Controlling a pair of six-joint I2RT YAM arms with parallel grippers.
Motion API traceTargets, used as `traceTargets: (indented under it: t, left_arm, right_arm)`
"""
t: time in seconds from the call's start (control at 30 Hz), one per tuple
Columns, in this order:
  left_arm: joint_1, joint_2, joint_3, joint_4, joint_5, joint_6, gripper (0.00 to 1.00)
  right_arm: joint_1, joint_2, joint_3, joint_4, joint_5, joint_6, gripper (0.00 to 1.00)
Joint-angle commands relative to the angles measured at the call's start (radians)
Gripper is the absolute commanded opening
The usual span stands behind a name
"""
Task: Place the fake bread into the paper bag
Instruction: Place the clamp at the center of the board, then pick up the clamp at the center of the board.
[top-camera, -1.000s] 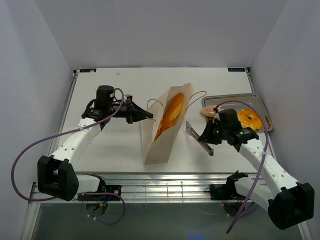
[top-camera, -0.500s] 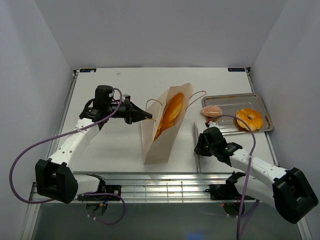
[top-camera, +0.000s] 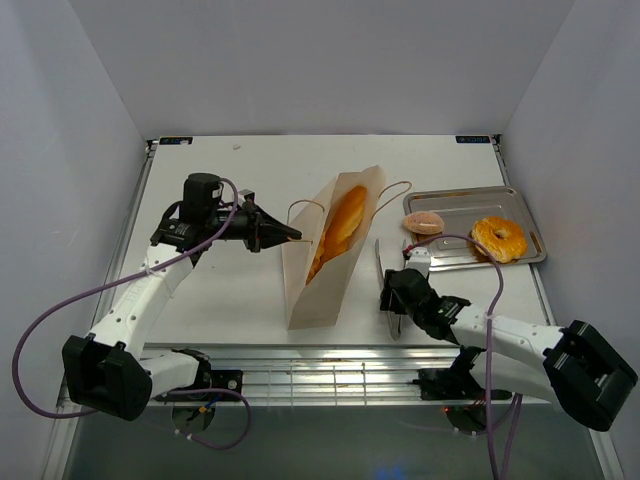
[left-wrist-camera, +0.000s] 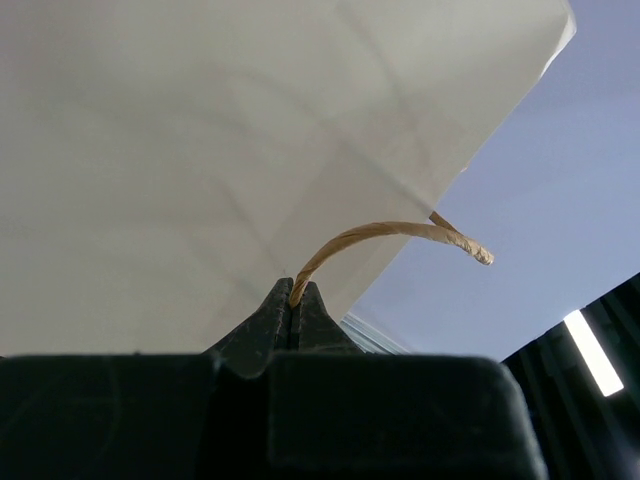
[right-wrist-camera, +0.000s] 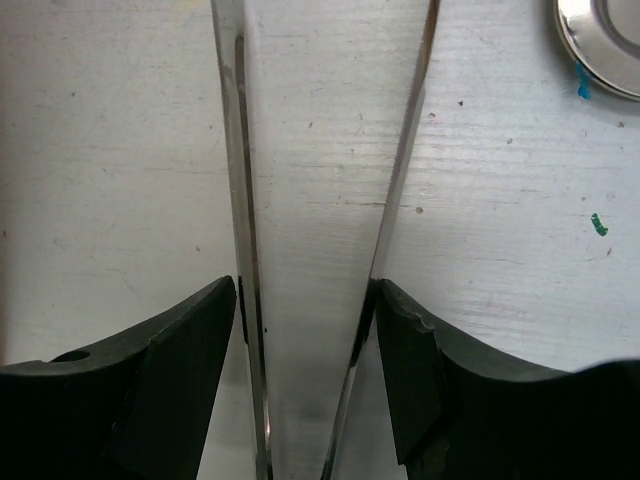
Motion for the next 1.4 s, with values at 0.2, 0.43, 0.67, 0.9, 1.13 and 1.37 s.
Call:
traceTargets:
  t: [0.2,0.43,0.67,0.9,1.13,1.37]
  left_arm:
    - [-0.013,-0.045,0.036,-0.021,-0.046,0.028,0.00]
    - [-0.018,-0.069,0.028,-0.021,-0.063,0.042,0.00]
    - [-0.019,-0.112,-0.016,-0.023,-0.068,0.047,0.00]
    - [-0.021,-0.122,-0.009,-0.023,-0.060,0.011,0.00]
    - [-0.021,-0.048,0.071,-0.009,-0.013,-0.007,0.00]
    - [-0.021,-0.029,0.040,0.048,0.049,-0.018,0.00]
  right_arm:
    - [0.233,0.169,0.008,-0.031,0.305,0.165,0.64]
    - [0.328,0.288,-0.034,-0.016,0.364,0.337,0.50]
    - [0.374,0.377,-0.075,0.076,0.375,0.401,0.18]
    - [0.352,0.125,0.073,-0.129,0.364,0.388,0.08]
    - [0.097,-0.388,0.110,-0.276,0.143,0.508,0.08]
    - [-0.263,-0.614,0.029,-0.278,-0.120,0.566,0.08]
